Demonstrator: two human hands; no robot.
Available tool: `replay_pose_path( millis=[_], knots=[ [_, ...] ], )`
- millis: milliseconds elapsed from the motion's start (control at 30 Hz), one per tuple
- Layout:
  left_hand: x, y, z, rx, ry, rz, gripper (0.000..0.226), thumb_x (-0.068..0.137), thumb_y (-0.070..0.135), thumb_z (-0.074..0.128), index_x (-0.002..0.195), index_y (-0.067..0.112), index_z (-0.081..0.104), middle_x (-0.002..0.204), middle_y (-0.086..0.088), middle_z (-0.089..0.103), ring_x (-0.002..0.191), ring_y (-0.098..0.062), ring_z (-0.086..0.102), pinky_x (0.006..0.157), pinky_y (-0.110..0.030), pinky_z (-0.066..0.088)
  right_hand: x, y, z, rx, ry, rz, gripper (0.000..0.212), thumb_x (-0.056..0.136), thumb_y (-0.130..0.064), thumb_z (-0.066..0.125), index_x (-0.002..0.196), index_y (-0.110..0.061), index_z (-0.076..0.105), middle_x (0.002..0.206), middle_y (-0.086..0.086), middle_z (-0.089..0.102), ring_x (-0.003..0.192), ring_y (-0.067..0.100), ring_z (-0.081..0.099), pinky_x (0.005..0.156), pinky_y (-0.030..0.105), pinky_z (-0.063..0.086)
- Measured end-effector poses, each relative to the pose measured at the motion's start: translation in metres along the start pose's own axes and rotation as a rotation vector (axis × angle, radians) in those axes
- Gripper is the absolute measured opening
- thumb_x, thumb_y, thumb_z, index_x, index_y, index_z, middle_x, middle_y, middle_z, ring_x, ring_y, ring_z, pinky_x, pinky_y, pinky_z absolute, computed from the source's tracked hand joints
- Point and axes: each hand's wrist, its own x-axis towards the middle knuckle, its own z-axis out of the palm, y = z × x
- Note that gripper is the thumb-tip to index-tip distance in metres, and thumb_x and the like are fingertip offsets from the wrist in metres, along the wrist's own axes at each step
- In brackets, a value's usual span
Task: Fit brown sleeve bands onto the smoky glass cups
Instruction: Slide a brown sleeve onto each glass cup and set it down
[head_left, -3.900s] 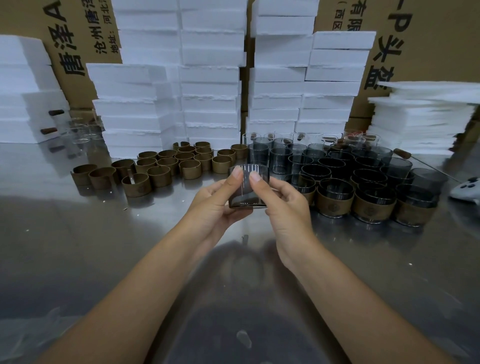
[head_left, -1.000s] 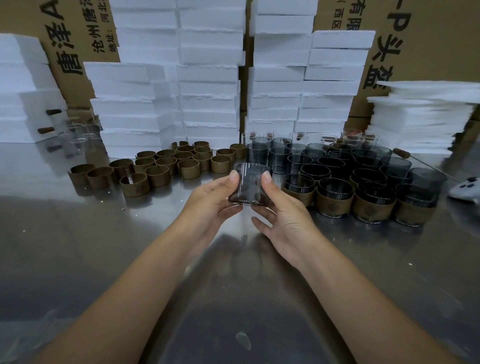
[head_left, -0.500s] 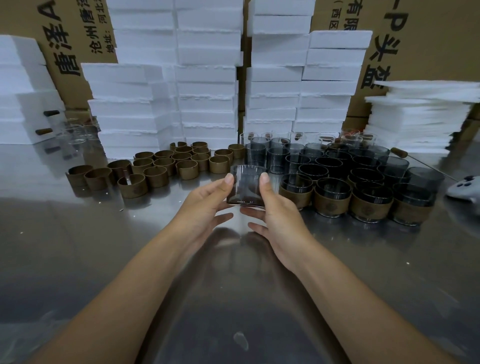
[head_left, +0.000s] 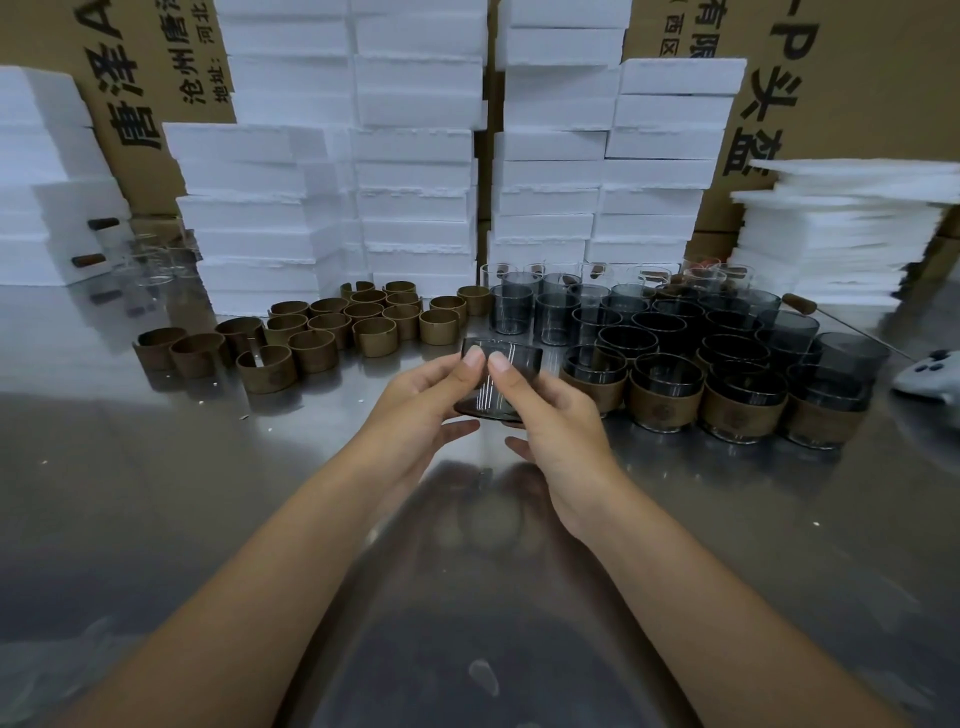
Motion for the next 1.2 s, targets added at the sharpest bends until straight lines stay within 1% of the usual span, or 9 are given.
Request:
replay_pose_path(
  millis=[167,367,567,733,833,900,1000,1133,1200],
  knots=[
    [0.0,0.0,-0.002,-0.037,-0.02,0.005,0.04,0.074,0.055,0.059,0.097,0.026,0.076,0.101,0.0,0.073,0.094,-0.012,0.067,0.079,-0.024,0.049,0.001,-0.002,-0.007,0.035,-0.044,0.02,0.023,0.07,-0.053,0.07,0.08,-0.034,0.076,0.087,-0.017,0.074,0.084,-0.001,0.064,0.078,0.027,0.046],
    [0.001,0.002,-0.003,-0.11,-0.025,-0.008,0.041,0.074,0.057,0.056,0.1,0.03,0.073,0.103,0.0,0.073,0.084,-0.009,0.068,0.074,-0.023,0.053,0.005,-0.002,-0.013,0.18,-0.036,0.113,0.046,0.046,-0.061,0.072,0.082,-0.031,0.075,0.083,-0.015,0.073,0.084,0.009,0.063,0.079,0.028,0.045],
    [0.002,0.001,-0.003,-0.075,-0.058,0.03,0.045,0.082,0.055,0.05,0.12,0.033,0.06,0.105,-0.001,0.073,0.087,-0.012,0.069,0.081,-0.028,0.049,0.008,-0.001,-0.012,0.25,-0.013,0.149,0.042,0.056,-0.056,0.069,0.089,-0.029,0.07,0.081,-0.012,0.07,0.084,0.01,0.062,0.079,0.029,0.047],
    [0.002,0.003,-0.003,0.007,-0.032,0.033,0.047,0.075,0.066,0.047,0.107,0.038,0.067,0.099,-0.001,0.074,0.088,-0.012,0.07,0.079,-0.032,0.047,0.007,-0.001,-0.01,0.224,-0.018,0.124,0.042,0.069,-0.058,0.063,0.098,-0.028,0.069,0.084,-0.01,0.073,0.084,0.008,0.065,0.081,0.029,0.047],
    [0.0,0.004,-0.005,0.067,-0.102,0.039,0.059,0.061,0.079,0.059,0.108,0.044,0.066,0.105,0.0,0.074,0.096,-0.014,0.07,0.081,-0.03,0.051,0.008,-0.003,-0.01,0.237,0.027,0.152,0.038,0.084,-0.057,0.055,0.106,-0.028,0.068,0.091,-0.005,0.073,0.084,0.01,0.065,0.076,0.028,0.048],
    [0.0,0.002,-0.006,0.098,-0.135,0.027,0.082,0.051,0.07,0.077,0.123,0.038,0.056,0.108,-0.001,0.073,0.101,-0.016,0.069,0.081,-0.025,0.054,0.008,-0.006,-0.01,0.252,0.041,0.178,0.036,0.088,-0.058,0.052,0.103,-0.029,0.068,0.094,-0.003,0.074,0.083,0.011,0.066,0.075,0.029,0.047],
    [-0.001,-0.003,-0.004,0.132,-0.072,0.037,0.072,0.063,0.045,0.085,0.126,0.03,0.052,0.102,-0.002,0.074,0.096,-0.015,0.07,0.084,-0.032,0.049,0.007,-0.006,-0.011,0.253,0.051,0.204,0.038,0.088,-0.06,0.05,0.099,-0.028,0.069,0.093,-0.002,0.075,0.085,0.013,0.067,0.073,0.03,0.046],
    [0.0,-0.004,0.0,0.134,0.039,0.028,0.071,0.058,0.053,0.072,0.121,0.023,0.057,0.094,-0.002,0.075,0.086,-0.015,0.072,0.082,-0.031,0.051,0.007,-0.007,-0.006,0.149,0.066,0.174,0.048,0.083,-0.066,0.048,0.094,-0.025,0.071,0.086,-0.003,0.073,0.084,0.013,0.065,0.077,0.029,0.049],
    [0.0,-0.003,0.0,0.095,0.064,0.013,0.077,0.055,0.059,0.069,0.119,0.017,0.06,0.096,-0.001,0.075,0.083,-0.013,0.071,0.077,-0.029,0.049,0.004,-0.007,-0.004,0.096,0.045,0.12,0.056,0.067,-0.073,0.052,0.091,-0.026,0.071,0.079,-0.006,0.068,0.079,0.011,0.061,0.076,0.028,0.049]
  ],
)
